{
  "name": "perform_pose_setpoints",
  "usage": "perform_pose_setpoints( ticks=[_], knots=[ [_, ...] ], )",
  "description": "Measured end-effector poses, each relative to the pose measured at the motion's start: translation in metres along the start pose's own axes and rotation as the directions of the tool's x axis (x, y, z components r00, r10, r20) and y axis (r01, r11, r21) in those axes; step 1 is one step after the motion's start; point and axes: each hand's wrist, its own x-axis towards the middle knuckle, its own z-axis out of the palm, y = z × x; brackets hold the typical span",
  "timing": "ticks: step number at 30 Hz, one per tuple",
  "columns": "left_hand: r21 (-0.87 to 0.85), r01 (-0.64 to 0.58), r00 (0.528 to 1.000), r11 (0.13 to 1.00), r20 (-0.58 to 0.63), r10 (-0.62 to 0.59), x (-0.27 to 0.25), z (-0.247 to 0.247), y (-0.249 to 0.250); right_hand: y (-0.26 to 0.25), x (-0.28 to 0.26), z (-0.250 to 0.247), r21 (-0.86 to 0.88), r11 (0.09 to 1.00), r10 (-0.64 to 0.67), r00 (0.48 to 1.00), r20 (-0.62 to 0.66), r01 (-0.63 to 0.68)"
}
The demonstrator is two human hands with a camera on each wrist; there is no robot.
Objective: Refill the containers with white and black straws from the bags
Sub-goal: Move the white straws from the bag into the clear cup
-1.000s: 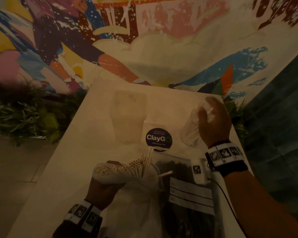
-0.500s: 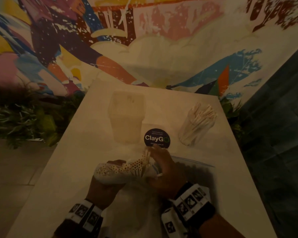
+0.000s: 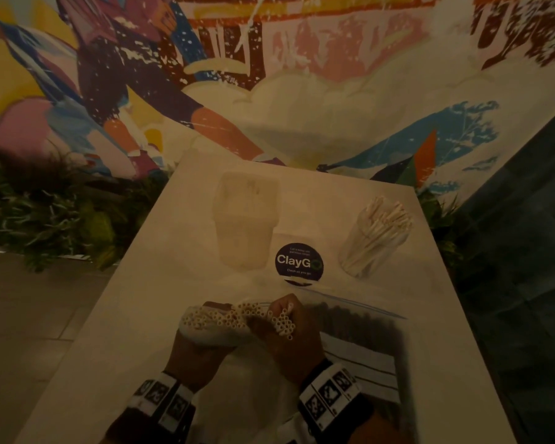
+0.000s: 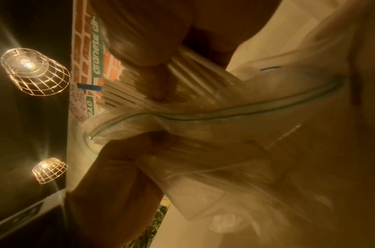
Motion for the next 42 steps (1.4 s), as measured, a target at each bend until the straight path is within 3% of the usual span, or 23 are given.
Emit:
perform_pose_setpoints(
  ticks=[4,7,12,15,20,23,24,28,32,38,42],
  knots=[
    [-0.061,-0.01,1.0,0.998,0.021,0.012,0.003,0.005,0.006,0.007,0.005,-0.001,-0.107,0.993,0.046,0.999,-0.017,-0.047],
    [-0.016,-0.047,0.999,0.999,0.026,0.048,0.003,0.005,0.01,0.004,0.005,-0.006,-0.133,0.989,0.051,0.995,-0.082,-0.062],
    [-0.134,-0.036,0.999,0.99,0.006,0.037,0.003,0.006,0.005,-0.009,0.006,-0.017,-0.137,0.987,0.083,0.996,-0.02,-0.085],
    [-0.139,0.007,1.0,0.99,-0.007,-0.008,0.002,0.001,-0.004,-0.012,0.011,-0.014,-0.138,0.99,0.01,0.997,-0.079,-0.021],
    [-0.122,-0.003,1.0,0.992,0.001,0.003,0.002,0.001,-0.002,-0.003,0.014,-0.009,-0.153,0.987,-0.058,0.998,-0.016,0.055],
    [-0.159,-0.01,1.0,0.987,0.003,0.01,0.002,0.0,-0.004,0.0,0.016,-0.011,-0.2,0.969,-0.161,0.985,-0.066,0.145],
    [-0.159,-0.013,1.0,0.987,0.009,0.014,0.002,0.0,-0.005,0.003,0.015,-0.011,-0.2,0.97,-0.148,0.988,-0.048,0.135],
    [-0.233,0.005,1.0,0.972,0.014,-0.002,0.002,0.002,-0.006,0.004,0.011,-0.01,-0.25,0.962,0.144,0.982,0.123,-0.11],
    [-0.126,0.018,1.0,0.992,-0.003,-0.019,0.002,-0.001,-0.003,-0.003,0.012,-0.013,-0.301,0.953,0.022,0.993,0.115,0.014],
    [-0.132,-0.001,1.0,0.991,0.012,0.003,0.0,0.003,0.003,-0.005,0.005,-0.02,-0.169,0.98,-0.116,0.993,-0.031,0.109],
    [-0.159,0.018,1.0,0.987,-0.003,-0.019,0.001,0.0,-0.003,-0.017,0.007,-0.024,-0.112,0.988,-0.11,0.992,-0.062,0.103]
  ],
)
